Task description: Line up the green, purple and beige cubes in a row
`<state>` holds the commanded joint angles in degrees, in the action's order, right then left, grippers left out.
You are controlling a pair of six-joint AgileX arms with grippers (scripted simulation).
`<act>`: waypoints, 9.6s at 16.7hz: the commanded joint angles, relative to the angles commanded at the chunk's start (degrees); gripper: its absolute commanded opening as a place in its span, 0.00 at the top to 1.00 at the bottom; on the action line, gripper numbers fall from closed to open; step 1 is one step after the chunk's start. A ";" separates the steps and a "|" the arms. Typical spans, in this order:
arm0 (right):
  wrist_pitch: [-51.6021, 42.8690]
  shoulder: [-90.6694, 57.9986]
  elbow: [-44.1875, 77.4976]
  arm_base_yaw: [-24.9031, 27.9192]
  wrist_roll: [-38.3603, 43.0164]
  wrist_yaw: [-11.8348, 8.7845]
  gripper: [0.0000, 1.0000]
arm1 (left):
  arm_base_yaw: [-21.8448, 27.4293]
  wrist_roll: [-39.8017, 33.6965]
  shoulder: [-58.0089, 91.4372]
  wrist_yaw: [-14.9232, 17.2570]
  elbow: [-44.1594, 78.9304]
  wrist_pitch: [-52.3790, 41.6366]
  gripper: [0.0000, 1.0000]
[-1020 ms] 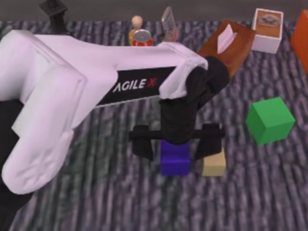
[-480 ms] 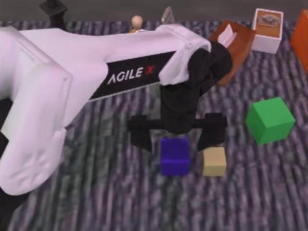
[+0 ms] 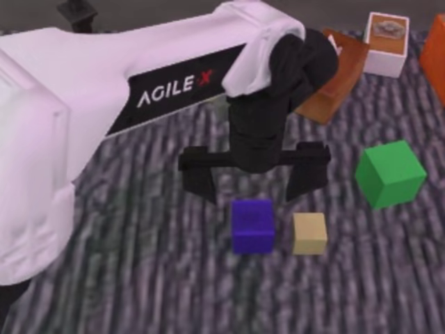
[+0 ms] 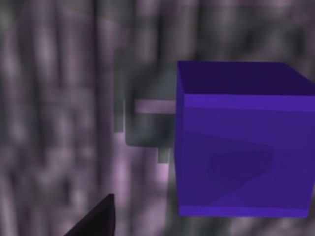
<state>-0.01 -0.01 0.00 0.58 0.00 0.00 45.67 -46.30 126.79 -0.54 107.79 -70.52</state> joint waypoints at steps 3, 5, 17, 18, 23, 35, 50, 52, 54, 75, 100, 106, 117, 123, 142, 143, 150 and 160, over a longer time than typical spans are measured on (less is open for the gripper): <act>-1.12 -1.59 1.58 0.31 -0.02 -0.09 0.00 | -0.83 0.24 -1.70 -0.13 -1.58 1.12 0.00; -3.76 -5.44 5.42 0.91 -0.06 -0.19 0.00 | -2.84 0.78 -5.80 -0.37 -5.41 3.68 0.00; -37.67 -67.07 53.46 6.84 -1.49 0.25 0.00 | -28.43 16.38 -69.89 -1.02 -60.67 36.05 0.00; -40.88 -73.04 57.67 7.39 -1.65 0.31 0.00 | -30.67 18.83 -76.18 -0.96 -66.27 39.23 0.00; -55.30 -98.55 77.47 9.97 -2.21 0.42 0.00 | -39.80 31.56 -102.85 -0.47 -89.92 54.17 0.00; -67.03 -120.17 97.22 12.27 -2.55 0.13 0.00 | -46.81 46.30 -126.79 0.54 -107.79 70.52 0.00; -49.33 -126.47 85.81 12.37 -2.37 0.18 0.00 | -46.81 46.30 -126.79 0.54 -107.79 70.52 0.00; -49.33 -126.47 85.81 12.37 -2.37 0.18 0.00 | -46.81 46.30 -126.79 0.54 -107.79 70.52 0.00; -49.33 -126.47 85.81 12.37 -2.37 0.18 0.15 | -46.81 46.30 -126.79 0.54 -107.79 70.52 0.00; -49.68 -125.97 86.07 12.26 -2.31 0.16 1.00 | -46.81 46.30 -126.79 0.54 -107.79 70.52 0.00; -82.83 -143.37 135.32 37.54 33.64 0.37 1.00 | -46.81 46.30 -126.79 0.54 -107.79 70.52 0.00; -91.25 -151.96 153.48 49.84 51.14 0.74 1.00 | -46.81 46.30 -126.79 0.54 -107.79 70.52 0.00; -85.78 -151.04 147.95 50.90 52.45 0.69 1.00 | -46.81 46.30 -126.79 0.54 -107.79 70.52 0.00; -73.52 -149.00 132.66 51.12 52.65 0.74 1.00 | -46.81 46.30 -126.79 0.54 -107.79 70.52 0.00; -72.48 -148.87 131.61 51.19 52.69 0.77 0.00 | -46.81 46.30 -126.79 0.54 -107.79 70.52 0.00; -72.48 -148.87 131.61 51.19 52.69 0.77 0.00 | -46.81 46.30 -126.79 0.54 -107.79 70.52 0.00; -72.49 -148.88 131.62 51.03 52.70 0.76 0.00 | -46.81 46.30 -126.79 0.54 -107.79 70.52 0.00; -89.89 -152.84 153.16 51.58 52.80 0.77 0.00 | -46.81 46.30 -126.79 0.54 -107.79 70.52 0.00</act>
<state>-89.90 -152.85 153.16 52.16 52.80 0.77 -1.15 0.00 0.00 0.00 0.00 0.00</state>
